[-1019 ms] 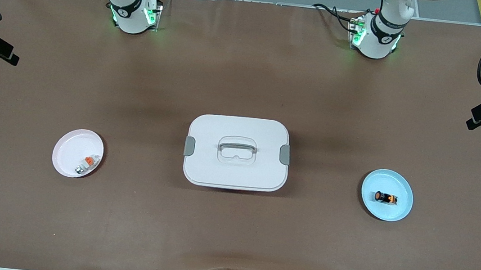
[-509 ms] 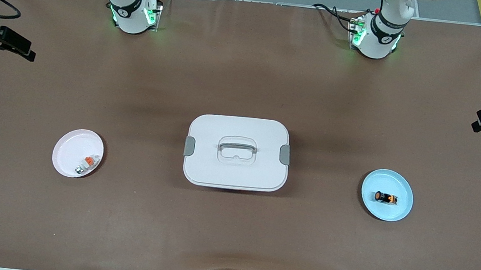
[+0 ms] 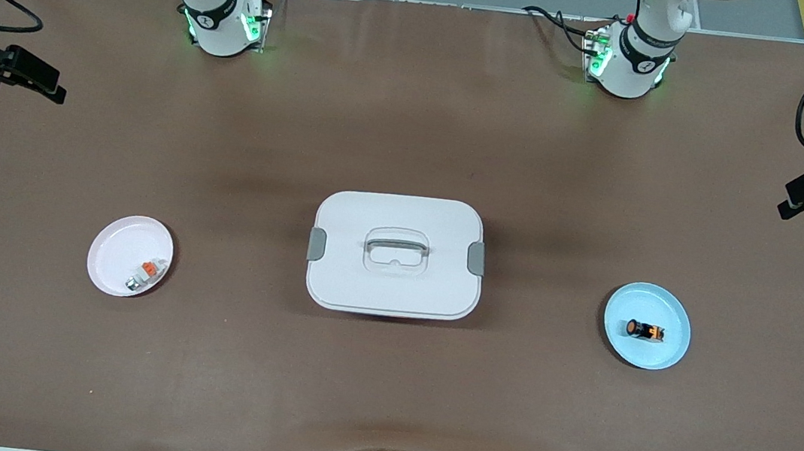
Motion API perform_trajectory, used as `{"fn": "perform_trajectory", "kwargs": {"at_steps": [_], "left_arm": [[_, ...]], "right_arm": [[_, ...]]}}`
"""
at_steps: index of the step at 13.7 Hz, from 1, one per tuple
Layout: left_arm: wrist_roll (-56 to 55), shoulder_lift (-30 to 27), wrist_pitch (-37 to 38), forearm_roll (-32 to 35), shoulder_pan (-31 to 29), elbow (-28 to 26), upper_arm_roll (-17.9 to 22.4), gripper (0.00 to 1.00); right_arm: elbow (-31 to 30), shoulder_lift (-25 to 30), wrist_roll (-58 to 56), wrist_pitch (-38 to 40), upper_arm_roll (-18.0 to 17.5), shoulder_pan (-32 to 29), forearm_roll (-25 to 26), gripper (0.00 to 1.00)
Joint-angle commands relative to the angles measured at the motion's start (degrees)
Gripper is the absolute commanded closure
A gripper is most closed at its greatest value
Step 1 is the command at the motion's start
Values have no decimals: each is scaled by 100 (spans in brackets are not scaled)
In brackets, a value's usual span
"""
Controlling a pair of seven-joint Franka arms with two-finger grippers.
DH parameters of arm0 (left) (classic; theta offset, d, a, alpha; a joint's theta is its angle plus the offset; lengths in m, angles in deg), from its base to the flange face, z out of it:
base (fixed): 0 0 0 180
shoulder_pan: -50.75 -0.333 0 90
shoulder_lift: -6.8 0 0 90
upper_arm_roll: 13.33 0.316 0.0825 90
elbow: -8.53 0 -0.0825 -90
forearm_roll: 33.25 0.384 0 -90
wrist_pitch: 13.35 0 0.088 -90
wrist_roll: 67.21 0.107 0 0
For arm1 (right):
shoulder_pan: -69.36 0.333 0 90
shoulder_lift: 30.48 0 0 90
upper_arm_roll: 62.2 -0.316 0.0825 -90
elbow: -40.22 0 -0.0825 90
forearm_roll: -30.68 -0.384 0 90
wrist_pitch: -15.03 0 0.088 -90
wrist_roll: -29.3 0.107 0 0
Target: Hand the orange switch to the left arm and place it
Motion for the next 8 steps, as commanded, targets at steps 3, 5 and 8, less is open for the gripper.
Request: {"fn": "perform_trajectory", "kwargs": {"at_steps": [3,5,8], "left_arm": [[9,-23,-20,11,-60,16,-67,0],[53,-5,-11,63,-17,7,-67,0],[88,21,-20,55,-42,25,-103,0]], "right_arm": [[11,20,-26,-442,17,42,7,0],[-50,-24,-44,-495,35,16,-1,0],[-51,-69,-44,-426,35,7,69,0]]}}
